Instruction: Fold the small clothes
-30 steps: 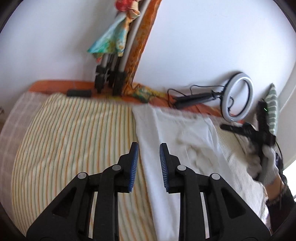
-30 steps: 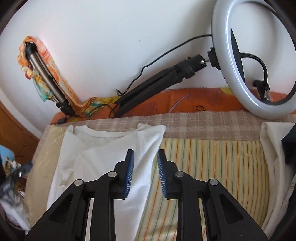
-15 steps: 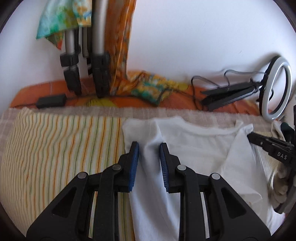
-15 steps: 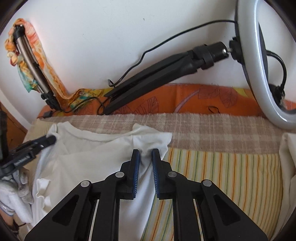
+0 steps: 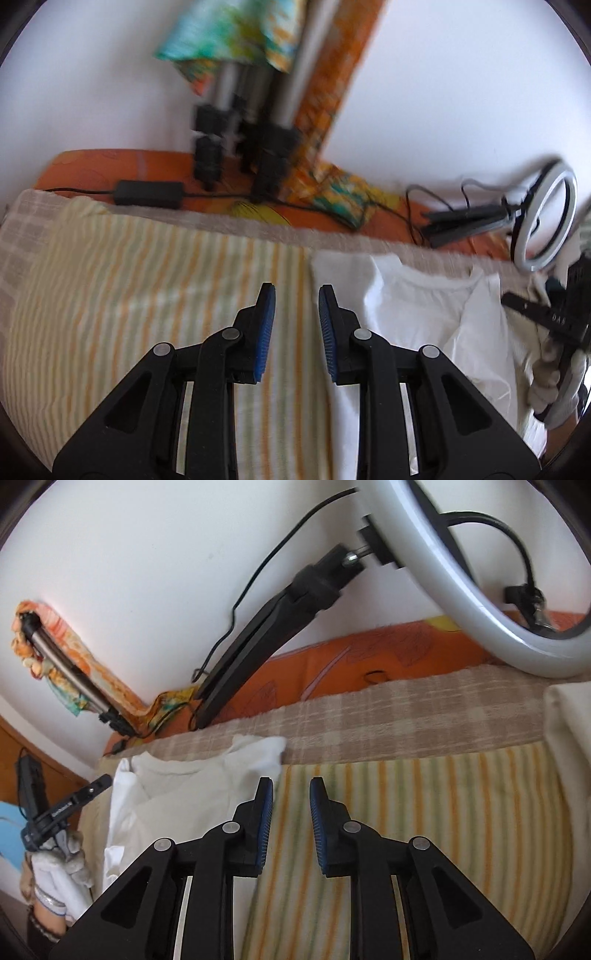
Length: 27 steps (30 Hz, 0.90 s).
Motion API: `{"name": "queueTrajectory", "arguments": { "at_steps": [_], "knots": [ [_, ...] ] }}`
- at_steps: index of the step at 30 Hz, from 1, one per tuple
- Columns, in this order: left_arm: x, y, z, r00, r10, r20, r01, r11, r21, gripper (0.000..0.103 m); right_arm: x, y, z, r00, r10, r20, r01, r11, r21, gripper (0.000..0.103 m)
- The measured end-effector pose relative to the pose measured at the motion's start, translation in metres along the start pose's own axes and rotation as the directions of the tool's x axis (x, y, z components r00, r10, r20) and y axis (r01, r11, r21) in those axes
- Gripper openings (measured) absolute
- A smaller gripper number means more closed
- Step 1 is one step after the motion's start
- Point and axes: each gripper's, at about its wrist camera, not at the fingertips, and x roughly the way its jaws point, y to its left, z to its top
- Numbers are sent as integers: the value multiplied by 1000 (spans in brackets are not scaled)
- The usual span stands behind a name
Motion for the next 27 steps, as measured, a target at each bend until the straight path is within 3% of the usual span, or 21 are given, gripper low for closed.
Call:
{"name": "queueTrajectory", "arguments": {
  "at_steps": [3,6,11,12,13,14,15,20,27],
  "knots": [
    [16,-14,0,999,32,-28,-31,999,43,25,7,15,3,1000,-29,-9,28,998,-51,26],
    [25,-27,5,995,105,2,-104,991,89,27,13,26,6,998,-64,-10,63,994,-94,26],
    [33,-41,7,987,155,29,-158,978,140,29,23,39,6,994,-111,20,113,984,-137,28],
    [34,-42,7,987,158,30,-161,977,143,29,25,42,5,993,-118,22,120,981,-151,28],
    [33,-43,7,990,140,28,-143,979,148,16,26,44,5,992,-125,26,127,979,-161,25],
    [33,-45,7,993,113,25,-116,981,157,4,26,47,5,992,-121,30,124,978,-170,11],
    [34,-47,8,993,115,31,-118,978,172,3,26,49,3,994,-106,24,108,978,-180,4],
    [17,-55,5,989,121,83,-134,974,185,1,16,55,0,990,-118,72,130,973,-190,4],
    [-21,-56,7,987,81,140,-107,977,185,1,-18,50,-2,990,-61,130,82,983,-162,3]
  ]
}}
